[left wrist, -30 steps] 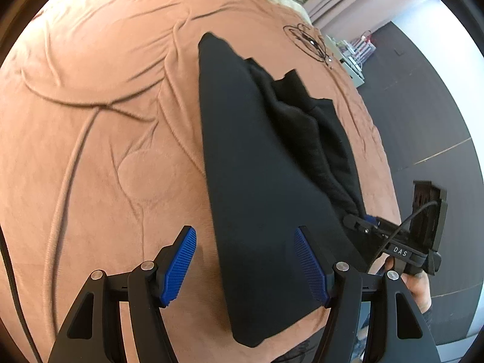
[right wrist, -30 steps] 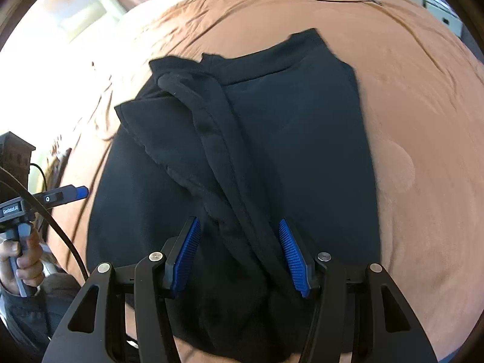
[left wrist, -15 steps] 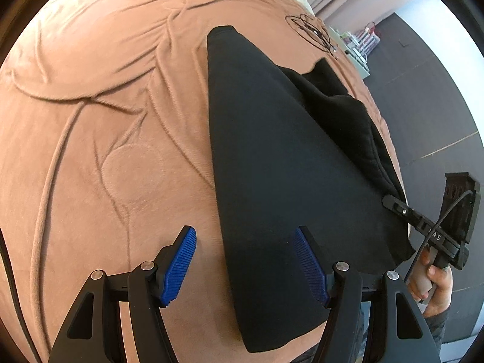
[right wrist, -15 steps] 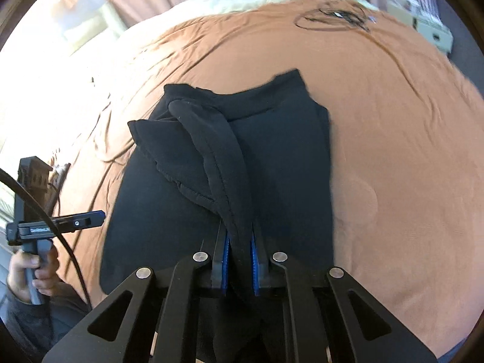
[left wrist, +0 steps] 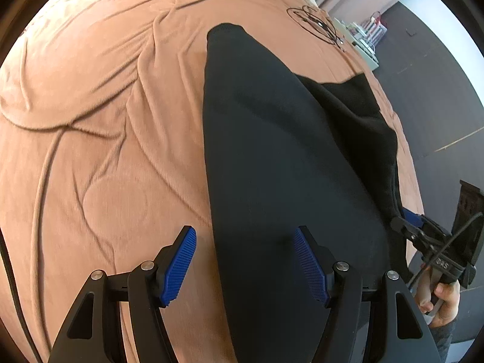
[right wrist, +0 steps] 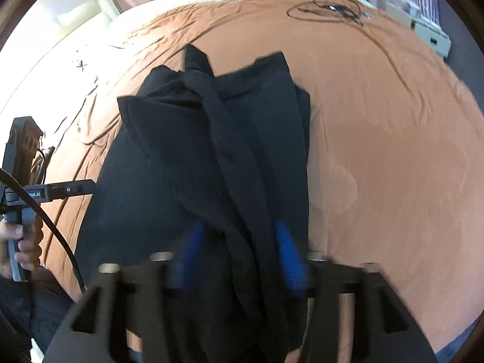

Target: Fold small clothes

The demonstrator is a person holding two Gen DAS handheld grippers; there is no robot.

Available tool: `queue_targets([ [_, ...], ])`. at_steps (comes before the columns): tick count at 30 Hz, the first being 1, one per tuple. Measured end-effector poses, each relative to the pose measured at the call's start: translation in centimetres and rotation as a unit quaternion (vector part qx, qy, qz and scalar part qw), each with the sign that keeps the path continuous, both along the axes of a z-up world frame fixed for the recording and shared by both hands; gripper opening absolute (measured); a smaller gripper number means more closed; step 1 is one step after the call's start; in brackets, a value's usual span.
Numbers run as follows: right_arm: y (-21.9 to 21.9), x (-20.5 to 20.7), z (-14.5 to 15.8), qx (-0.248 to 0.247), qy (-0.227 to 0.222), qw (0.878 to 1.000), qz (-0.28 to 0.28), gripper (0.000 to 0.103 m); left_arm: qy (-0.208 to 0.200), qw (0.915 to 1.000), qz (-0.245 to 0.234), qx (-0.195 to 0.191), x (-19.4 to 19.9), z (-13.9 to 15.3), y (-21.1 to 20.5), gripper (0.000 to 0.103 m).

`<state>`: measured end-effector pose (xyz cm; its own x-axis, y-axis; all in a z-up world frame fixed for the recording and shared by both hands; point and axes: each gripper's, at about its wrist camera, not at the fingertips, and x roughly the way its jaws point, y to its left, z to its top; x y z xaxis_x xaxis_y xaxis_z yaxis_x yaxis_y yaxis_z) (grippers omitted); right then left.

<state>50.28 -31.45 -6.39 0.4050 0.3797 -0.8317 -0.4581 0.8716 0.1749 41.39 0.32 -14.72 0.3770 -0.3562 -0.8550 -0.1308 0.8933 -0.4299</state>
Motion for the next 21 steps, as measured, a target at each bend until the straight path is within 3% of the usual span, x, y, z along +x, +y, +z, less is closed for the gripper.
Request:
queue_targets([
  [6, 3.0, 2.9, -0.5, -0.026, 0.006, 0.999, 0.026, 0.060, -0.008, 0.9998, 0.011, -0.010, 1.8, -0.4, 0.1, 0.069],
  [14, 4.0, 6.7, -1.8, -0.015, 0.005, 1.000, 0.026, 0.060, -0.021, 0.9993, 0.024, -0.017, 2.4, -1.0, 1.0, 0.069],
  [21, 4.2, 5.9, -0.1, -0.041, -0.047, 0.998, 0.021, 0.060, -0.036, 0.9980, 0.050, -0.011, 1.6, -0.5, 2.4, 0.069],
])
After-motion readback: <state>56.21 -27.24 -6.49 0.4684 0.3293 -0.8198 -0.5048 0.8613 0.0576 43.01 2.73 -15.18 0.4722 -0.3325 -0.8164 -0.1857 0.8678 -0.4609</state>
